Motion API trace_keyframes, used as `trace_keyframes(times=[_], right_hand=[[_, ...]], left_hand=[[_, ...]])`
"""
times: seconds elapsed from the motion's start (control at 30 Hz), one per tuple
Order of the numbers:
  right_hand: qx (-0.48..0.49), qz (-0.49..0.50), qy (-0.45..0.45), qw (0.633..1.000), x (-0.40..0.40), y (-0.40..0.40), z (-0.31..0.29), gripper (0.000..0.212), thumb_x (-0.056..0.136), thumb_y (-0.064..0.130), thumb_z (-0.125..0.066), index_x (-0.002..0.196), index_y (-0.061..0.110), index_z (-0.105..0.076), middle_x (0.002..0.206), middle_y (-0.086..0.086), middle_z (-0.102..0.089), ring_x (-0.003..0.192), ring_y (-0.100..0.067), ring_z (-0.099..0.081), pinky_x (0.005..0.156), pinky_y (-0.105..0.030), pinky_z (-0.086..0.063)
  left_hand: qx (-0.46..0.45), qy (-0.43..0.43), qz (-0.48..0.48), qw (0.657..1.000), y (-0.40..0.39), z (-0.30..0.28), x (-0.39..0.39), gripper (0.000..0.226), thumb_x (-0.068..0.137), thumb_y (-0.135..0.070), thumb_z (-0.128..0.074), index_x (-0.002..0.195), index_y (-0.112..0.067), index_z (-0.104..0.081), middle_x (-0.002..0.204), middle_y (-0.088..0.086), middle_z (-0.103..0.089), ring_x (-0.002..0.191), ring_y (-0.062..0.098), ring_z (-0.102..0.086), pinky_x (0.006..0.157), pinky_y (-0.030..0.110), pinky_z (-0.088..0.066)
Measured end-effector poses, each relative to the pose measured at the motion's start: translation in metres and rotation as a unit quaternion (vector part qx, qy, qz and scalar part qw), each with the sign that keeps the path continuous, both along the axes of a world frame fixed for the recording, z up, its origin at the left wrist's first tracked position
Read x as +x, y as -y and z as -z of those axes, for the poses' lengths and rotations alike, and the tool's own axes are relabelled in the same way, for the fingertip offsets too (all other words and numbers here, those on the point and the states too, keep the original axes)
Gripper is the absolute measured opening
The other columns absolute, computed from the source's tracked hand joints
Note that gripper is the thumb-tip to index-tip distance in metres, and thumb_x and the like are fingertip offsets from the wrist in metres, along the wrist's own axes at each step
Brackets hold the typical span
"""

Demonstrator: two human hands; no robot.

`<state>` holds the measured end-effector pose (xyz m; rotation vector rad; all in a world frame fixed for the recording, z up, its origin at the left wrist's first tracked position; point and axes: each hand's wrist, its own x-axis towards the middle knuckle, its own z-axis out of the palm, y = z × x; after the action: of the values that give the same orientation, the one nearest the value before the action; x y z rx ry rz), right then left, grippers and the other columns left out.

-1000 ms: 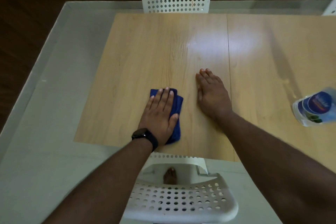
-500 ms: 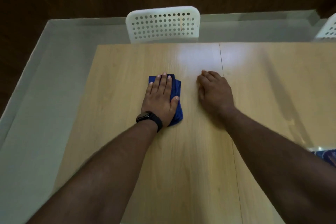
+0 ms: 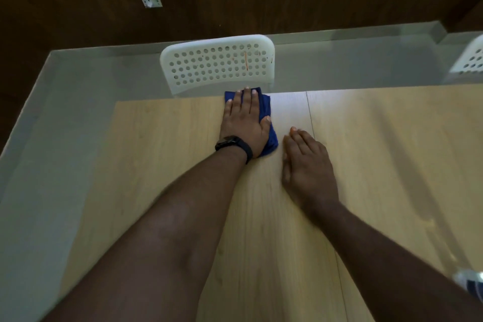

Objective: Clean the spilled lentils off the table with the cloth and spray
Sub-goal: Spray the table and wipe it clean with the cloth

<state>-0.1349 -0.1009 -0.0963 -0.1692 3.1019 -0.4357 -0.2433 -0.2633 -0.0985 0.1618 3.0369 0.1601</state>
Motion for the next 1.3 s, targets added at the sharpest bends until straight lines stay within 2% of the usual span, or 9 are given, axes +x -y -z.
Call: trace_keyframes(times=[0.2, 0.33, 0.5, 0.67, 0.73, 0.87, 1.03, 1.13, 1.3], right_hand=[[0.012, 0.061, -0.017, 0.998, 0.001, -0.002, 0.001, 0.059, 0.109, 0.035, -0.025, 0.162, 0.012, -0.033, 0.169, -0.010, -0.031, 0.159, -0.022, -0.021, 0.129, -0.044, -0.019], [-0.003, 0.057, -0.027, 0.998, 0.001, 0.000, 0.002, 0.059, 0.106, 0.031, -0.029, 0.160, 0.009, -0.037, 0.167, -0.012, -0.036, 0.158, -0.024, -0.025, 0.129, -0.046, -0.020], [-0.119, 0.112, -0.086, 0.983, -0.001, -0.006, 0.006, 0.057, 0.101, 0.020, -0.039, 0.156, 0.004, -0.044, 0.161, -0.015, -0.045, 0.152, -0.027, -0.037, 0.126, -0.045, -0.029], [-0.239, 0.188, -0.081, 0.949, -0.001, -0.016, 0.001, 0.054, 0.103, 0.020, -0.036, 0.153, 0.004, -0.049, 0.158, -0.013, -0.049, 0.148, -0.028, -0.042, 0.125, -0.034, -0.026], [-0.222, 0.158, -0.065, 0.960, 0.002, -0.033, -0.005, 0.052, 0.102, 0.014, -0.042, 0.152, 0.006, -0.051, 0.158, -0.012, -0.049, 0.148, -0.028, -0.043, 0.124, -0.032, -0.025], [-0.123, 0.046, -0.011, 0.991, 0.013, -0.058, -0.005, 0.060, 0.102, 0.011, -0.049, 0.161, 0.013, -0.038, 0.168, -0.004, -0.034, 0.158, -0.015, -0.021, 0.127, -0.027, -0.012], [-0.090, 0.057, -0.011, 0.994, 0.012, -0.053, -0.001, 0.062, 0.103, 0.015, -0.047, 0.163, 0.012, -0.032, 0.171, -0.004, -0.027, 0.160, -0.014, -0.013, 0.127, -0.027, -0.010], [-0.091, 0.058, -0.014, 0.994, 0.012, -0.055, 0.002, 0.062, 0.103, 0.015, -0.046, 0.163, 0.013, -0.032, 0.171, -0.004, -0.027, 0.160, -0.014, -0.014, 0.126, -0.026, -0.009], [-0.101, 0.054, -0.008, 0.993, 0.014, -0.054, -0.003, 0.058, 0.105, 0.017, -0.044, 0.162, 0.011, -0.034, 0.170, -0.006, -0.029, 0.159, -0.016, -0.017, 0.127, -0.028, -0.011]], left_hand=[[0.019, 0.019, 0.124, 0.992, 0.005, 0.000, 0.051, 0.072, 0.106, -0.052, -0.014, 0.166, -0.018, 0.008, 0.174, 0.000, 0.013, 0.160, 0.016, 0.013, 0.130, 0.042, 0.002], [0.009, -0.003, 0.101, 0.995, 0.017, 0.002, 0.025, 0.072, 0.106, -0.051, -0.016, 0.167, -0.018, 0.004, 0.175, 0.000, 0.008, 0.160, 0.016, 0.009, 0.130, 0.041, 0.001], [-0.010, -0.007, 0.053, 0.998, -0.027, 0.002, -0.023, 0.073, 0.106, -0.051, -0.017, 0.166, -0.013, 0.000, 0.175, 0.007, -0.001, 0.161, 0.024, -0.002, 0.130, 0.044, -0.003], [0.005, 0.002, 0.118, 0.993, -0.055, -0.002, 0.028, 0.072, 0.107, -0.050, -0.018, 0.166, -0.015, 0.003, 0.175, 0.003, 0.007, 0.161, 0.020, 0.006, 0.130, 0.043, 0.001], [0.012, 0.012, 0.137, 0.990, -0.040, -0.005, 0.055, 0.072, 0.106, -0.051, -0.014, 0.166, -0.018, 0.007, 0.174, 0.000, 0.012, 0.160, 0.017, 0.012, 0.130, 0.042, 0.003], [0.013, 0.012, 0.144, 0.989, -0.019, -0.004, 0.062, 0.073, 0.103, -0.053, -0.008, 0.166, -0.019, 0.007, 0.174, -0.001, 0.013, 0.160, 0.015, 0.014, 0.130, 0.042, 0.002], [0.006, -0.010, 0.107, 0.994, -0.043, 0.001, 0.003, 0.072, 0.105, -0.051, -0.017, 0.167, -0.017, 0.000, 0.175, 0.002, 0.001, 0.161, 0.020, 0.003, 0.130, 0.042, 0.000], [0.001, -0.006, 0.087, 0.996, -0.066, 0.003, -0.015, 0.073, 0.106, -0.051, -0.017, 0.167, -0.015, 0.000, 0.175, 0.004, 0.001, 0.161, 0.023, 0.002, 0.130, 0.044, -0.002], [0.007, 0.002, 0.120, 0.993, -0.073, -0.001, 0.036, 0.073, 0.104, -0.050, -0.012, 0.166, -0.016, 0.003, 0.175, 0.003, 0.006, 0.161, 0.022, 0.007, 0.130, 0.044, 0.000]])
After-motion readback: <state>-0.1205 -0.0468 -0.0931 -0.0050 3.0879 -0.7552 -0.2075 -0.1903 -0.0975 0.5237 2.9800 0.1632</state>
